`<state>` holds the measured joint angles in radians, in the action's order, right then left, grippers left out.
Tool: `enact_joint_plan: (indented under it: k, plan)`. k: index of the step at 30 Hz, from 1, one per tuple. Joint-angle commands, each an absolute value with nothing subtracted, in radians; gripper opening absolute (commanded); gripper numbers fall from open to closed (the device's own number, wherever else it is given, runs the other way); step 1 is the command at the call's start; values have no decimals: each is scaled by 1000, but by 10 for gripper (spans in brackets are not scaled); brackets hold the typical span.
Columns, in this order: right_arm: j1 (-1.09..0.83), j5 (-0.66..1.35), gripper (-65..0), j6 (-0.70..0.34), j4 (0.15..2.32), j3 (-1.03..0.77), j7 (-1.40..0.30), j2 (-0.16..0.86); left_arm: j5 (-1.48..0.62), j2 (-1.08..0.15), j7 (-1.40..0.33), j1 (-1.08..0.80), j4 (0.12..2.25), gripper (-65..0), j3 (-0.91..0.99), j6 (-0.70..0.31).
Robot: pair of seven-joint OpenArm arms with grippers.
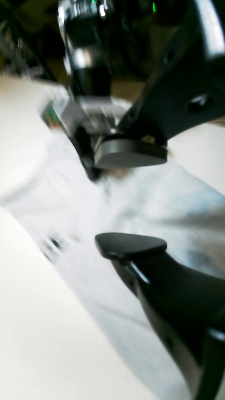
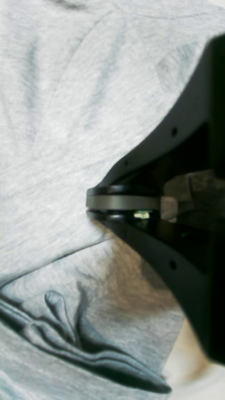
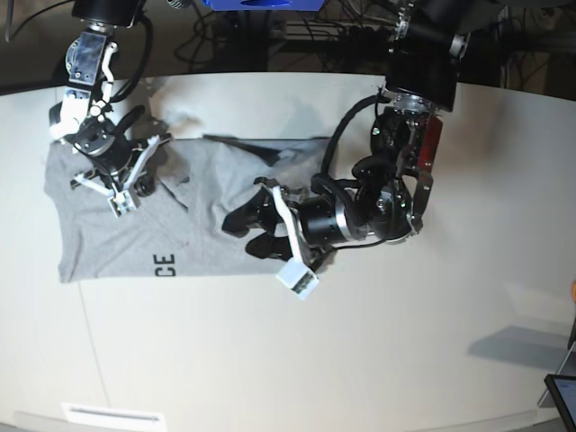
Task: Fold the T-shirt properly
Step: 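Lay the folded end down and open the left gripper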
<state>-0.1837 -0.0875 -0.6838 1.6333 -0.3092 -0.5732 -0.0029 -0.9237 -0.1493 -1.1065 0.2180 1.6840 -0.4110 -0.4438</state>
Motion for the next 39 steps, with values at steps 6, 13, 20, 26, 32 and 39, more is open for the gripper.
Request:
enact_joint_plan:
  k: [6,13,20,26,32,39]
  plan:
    - [-199,-136,-647,-698,1632,-308,-661,1,-921,-225,-1084,209,1676,-331,-410,-446]
    - [-197,-136,-647,-698,1632,-309,-661,1,-619,-200,-1084,148,1620,-331,-409,-449]
    - [-199,-136,-647,-698,1633,-309,-661,1,-513,-197,-1084,183,1506,-331,-409,-449]
    - [-199,-136,-647,-698,1633,-309,-661,1,-518,-206,-1089,182,1616,-331,-397,-447]
    - [-200,-136,-647,-698,1633,-309,-661,1,-515,-182,-1084,197,1695,-331,-395,-446]
    - [-200,-136,-647,-698,1633,-308,-661,1,-513,-99,-1001,306,1426,-331,-407,-447]
